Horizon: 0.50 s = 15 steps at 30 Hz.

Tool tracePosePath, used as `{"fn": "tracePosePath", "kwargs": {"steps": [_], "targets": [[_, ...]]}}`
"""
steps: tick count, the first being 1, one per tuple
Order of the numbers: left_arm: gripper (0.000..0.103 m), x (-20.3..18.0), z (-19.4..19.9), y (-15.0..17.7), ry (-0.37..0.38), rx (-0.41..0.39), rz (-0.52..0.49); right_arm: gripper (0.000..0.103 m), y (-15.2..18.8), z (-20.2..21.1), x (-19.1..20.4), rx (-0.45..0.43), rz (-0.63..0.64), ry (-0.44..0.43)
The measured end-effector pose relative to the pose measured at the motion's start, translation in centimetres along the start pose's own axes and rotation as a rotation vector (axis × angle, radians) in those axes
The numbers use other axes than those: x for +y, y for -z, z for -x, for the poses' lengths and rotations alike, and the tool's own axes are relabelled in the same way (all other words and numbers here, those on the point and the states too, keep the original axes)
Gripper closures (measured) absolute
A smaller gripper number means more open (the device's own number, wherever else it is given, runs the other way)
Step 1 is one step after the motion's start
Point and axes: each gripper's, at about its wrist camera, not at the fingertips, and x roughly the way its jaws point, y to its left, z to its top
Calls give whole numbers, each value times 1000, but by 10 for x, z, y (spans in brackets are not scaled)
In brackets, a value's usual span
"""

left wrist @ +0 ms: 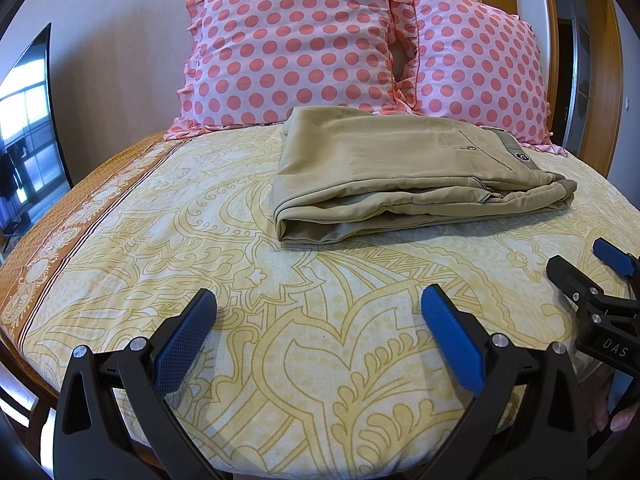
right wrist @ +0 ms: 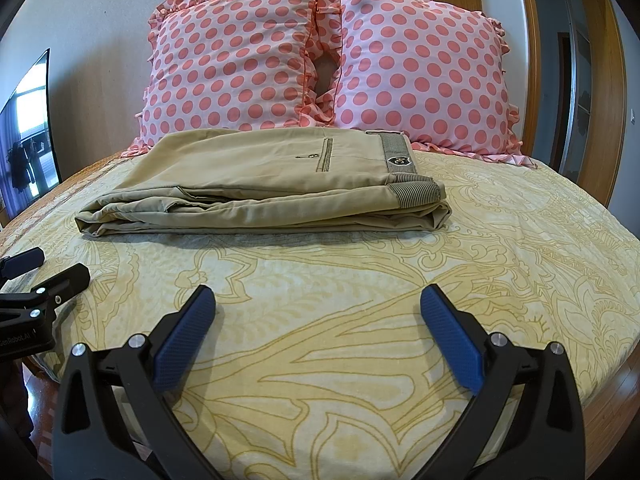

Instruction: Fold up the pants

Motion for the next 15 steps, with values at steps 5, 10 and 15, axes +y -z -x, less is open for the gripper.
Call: {"fn": "tracePosePath", "kwargs": {"steps": [5, 10, 15], "targets": [[1, 0, 0, 0, 0, 1, 0, 2, 0, 0, 0, 0, 0, 0], [1, -1, -1, -3, -6, 21, 3, 2, 0, 0, 0, 0, -1, 1], [1, -1, 1, -5, -8, 22, 4, 2, 0, 0, 0, 0, 0, 0]]}}
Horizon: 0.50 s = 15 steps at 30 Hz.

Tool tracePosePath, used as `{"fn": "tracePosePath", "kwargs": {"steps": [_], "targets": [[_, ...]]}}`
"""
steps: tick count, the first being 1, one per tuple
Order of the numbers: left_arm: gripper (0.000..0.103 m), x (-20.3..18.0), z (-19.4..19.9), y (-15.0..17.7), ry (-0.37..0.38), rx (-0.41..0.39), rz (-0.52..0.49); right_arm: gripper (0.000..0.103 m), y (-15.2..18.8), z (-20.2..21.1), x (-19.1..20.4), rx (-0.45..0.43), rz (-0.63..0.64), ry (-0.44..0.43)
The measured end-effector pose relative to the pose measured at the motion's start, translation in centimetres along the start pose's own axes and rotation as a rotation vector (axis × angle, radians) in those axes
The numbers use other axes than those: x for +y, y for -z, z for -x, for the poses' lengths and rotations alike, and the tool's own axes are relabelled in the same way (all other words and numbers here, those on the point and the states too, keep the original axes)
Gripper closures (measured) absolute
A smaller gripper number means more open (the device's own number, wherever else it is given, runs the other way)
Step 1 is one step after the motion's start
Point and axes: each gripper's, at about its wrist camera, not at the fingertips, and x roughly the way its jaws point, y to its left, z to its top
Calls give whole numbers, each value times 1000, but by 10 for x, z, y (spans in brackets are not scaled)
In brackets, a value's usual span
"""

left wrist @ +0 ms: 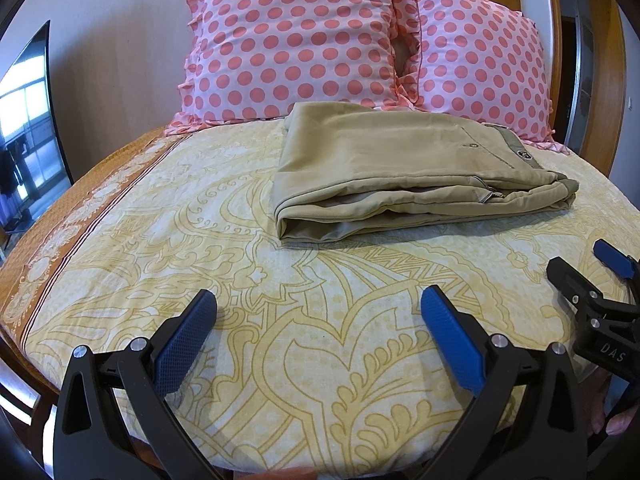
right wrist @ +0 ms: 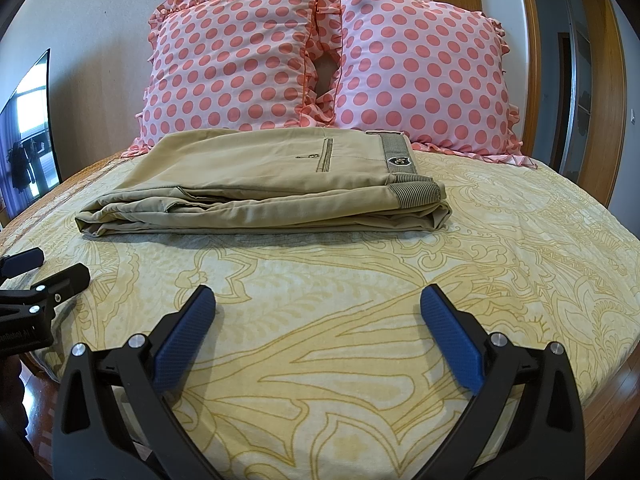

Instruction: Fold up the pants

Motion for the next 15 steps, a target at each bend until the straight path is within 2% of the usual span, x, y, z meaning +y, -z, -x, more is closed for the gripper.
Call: {"fn": "tracePosePath", "kwargs": {"steps": [15], "targets": [[1, 1, -1, 0, 12, -8, -3, 2, 0, 0, 0, -1, 0, 1]]}}
